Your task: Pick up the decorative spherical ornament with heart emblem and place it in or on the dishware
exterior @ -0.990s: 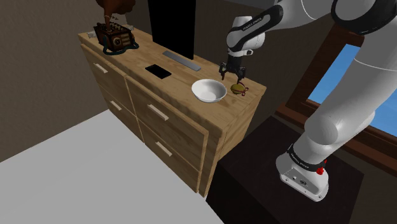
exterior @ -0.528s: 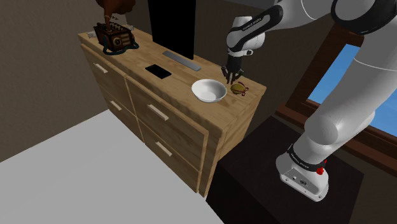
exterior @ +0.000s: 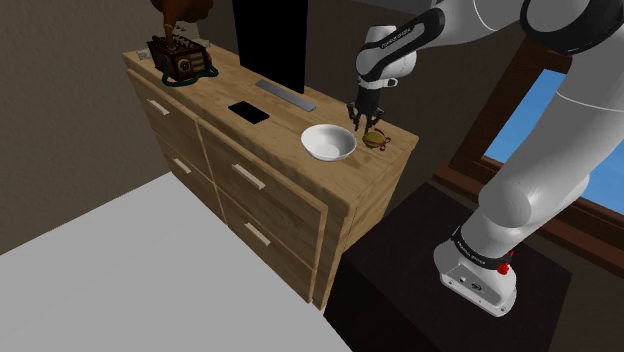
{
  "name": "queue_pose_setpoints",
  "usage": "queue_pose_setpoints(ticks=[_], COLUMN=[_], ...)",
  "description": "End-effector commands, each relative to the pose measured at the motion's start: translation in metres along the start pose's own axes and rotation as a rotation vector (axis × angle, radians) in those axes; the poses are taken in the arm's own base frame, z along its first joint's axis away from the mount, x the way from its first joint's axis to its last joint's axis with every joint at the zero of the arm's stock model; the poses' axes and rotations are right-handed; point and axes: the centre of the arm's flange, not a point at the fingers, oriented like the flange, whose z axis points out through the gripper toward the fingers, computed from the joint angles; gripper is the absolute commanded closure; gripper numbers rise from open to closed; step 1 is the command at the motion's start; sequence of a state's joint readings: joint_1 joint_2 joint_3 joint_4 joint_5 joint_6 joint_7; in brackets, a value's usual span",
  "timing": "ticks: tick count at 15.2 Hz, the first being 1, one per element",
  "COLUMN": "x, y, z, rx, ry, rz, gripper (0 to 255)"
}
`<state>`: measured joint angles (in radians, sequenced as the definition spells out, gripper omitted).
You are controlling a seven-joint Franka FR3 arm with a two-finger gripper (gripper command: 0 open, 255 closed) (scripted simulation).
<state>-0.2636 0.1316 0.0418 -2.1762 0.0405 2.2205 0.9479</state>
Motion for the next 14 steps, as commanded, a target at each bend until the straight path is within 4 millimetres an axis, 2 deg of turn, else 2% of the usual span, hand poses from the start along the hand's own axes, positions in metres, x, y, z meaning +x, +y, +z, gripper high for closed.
queue_pose_setpoints(ticks=[1,6,9,14], x=[-0.010,-0.054,-0.072,-0.068], y=[0.011,0.071,0.107,0.106], z=[0.000,0.000,0.001,0.027], rx=[0.000,-0.003,-0.004,-0.004], ry=[0.018,0.107,0.155,0.155], rz=[-0.039,-0.234,-0.340,-0.340], gripper=[0,0,0,0])
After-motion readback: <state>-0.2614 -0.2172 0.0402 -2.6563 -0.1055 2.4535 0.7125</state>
